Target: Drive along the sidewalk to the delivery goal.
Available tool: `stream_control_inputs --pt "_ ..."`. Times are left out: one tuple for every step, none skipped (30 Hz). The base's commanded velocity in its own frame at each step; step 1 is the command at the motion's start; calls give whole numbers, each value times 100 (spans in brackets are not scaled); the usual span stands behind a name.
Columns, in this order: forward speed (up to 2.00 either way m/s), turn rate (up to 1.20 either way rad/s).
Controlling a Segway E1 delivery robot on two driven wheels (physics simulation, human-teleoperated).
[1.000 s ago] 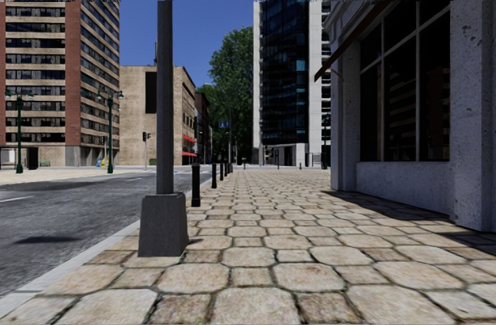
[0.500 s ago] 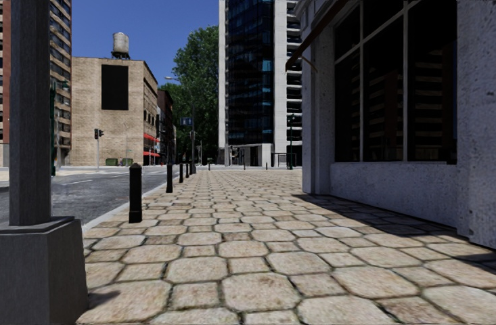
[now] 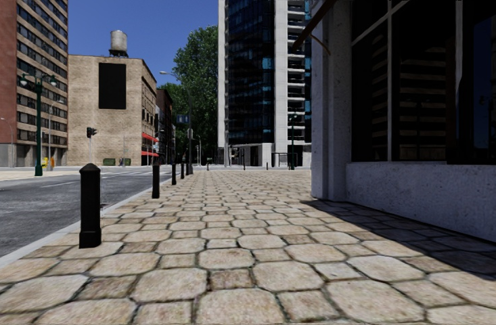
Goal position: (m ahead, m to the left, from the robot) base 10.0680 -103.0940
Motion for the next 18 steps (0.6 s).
stream_control_inputs --pt "200 0" --pt "200 0" --pt "200 0" --pt "200 0" --pt "200 0" --pt "200 0" --pt "198 0" --pt "194 0" --pt "194 0" --pt "197 0" --pt "197 0" --pt "197 0" --pt "197 0" --pt "197 0" --pt "197 0" --pt "197 0" --pt "197 0" --pt "198 0"
